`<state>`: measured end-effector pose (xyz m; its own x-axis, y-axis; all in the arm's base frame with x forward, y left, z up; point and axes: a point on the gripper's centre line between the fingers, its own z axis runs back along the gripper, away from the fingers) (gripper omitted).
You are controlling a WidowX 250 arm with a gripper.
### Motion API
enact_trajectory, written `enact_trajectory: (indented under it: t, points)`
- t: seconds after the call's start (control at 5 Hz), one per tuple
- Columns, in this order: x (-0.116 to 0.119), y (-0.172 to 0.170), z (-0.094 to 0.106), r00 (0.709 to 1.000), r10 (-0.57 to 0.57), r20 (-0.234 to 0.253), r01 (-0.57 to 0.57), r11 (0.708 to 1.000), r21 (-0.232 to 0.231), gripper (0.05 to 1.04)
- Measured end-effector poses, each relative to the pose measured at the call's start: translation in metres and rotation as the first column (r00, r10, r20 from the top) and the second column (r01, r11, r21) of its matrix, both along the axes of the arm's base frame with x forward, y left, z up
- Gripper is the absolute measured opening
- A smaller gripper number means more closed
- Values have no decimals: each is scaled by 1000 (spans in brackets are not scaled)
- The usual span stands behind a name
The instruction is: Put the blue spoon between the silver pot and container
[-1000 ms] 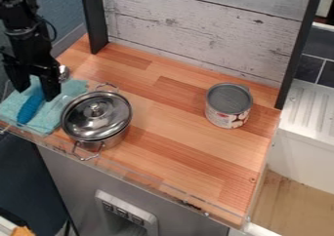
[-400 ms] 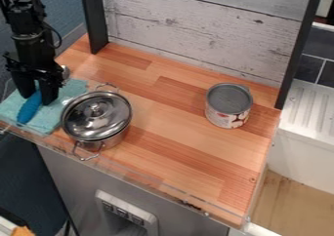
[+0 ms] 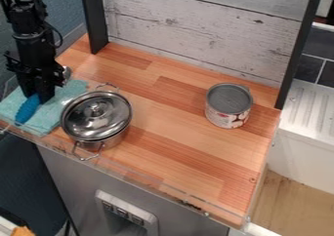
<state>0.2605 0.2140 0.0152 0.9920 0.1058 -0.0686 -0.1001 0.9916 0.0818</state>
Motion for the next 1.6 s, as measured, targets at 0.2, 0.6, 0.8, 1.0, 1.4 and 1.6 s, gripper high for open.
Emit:
enact_trajectory:
  t: [0.2,0.6,0.8,1.0,1.4,1.6]
  points:
    - [1,1,24,999,18,38,-19,999,29,358]
    - [29,-45,75,996,-29,78,26,999,41,358]
    - [58,-97,85,989,-106,106,107,994,2,358]
    - [75,-143,81,986,-128,105,130,991,-12,358]
    - [95,-190,43,999,-39,34,40,999,-30,358]
    - [93,-196,18,999,-43,-24,42,998,-46,358]
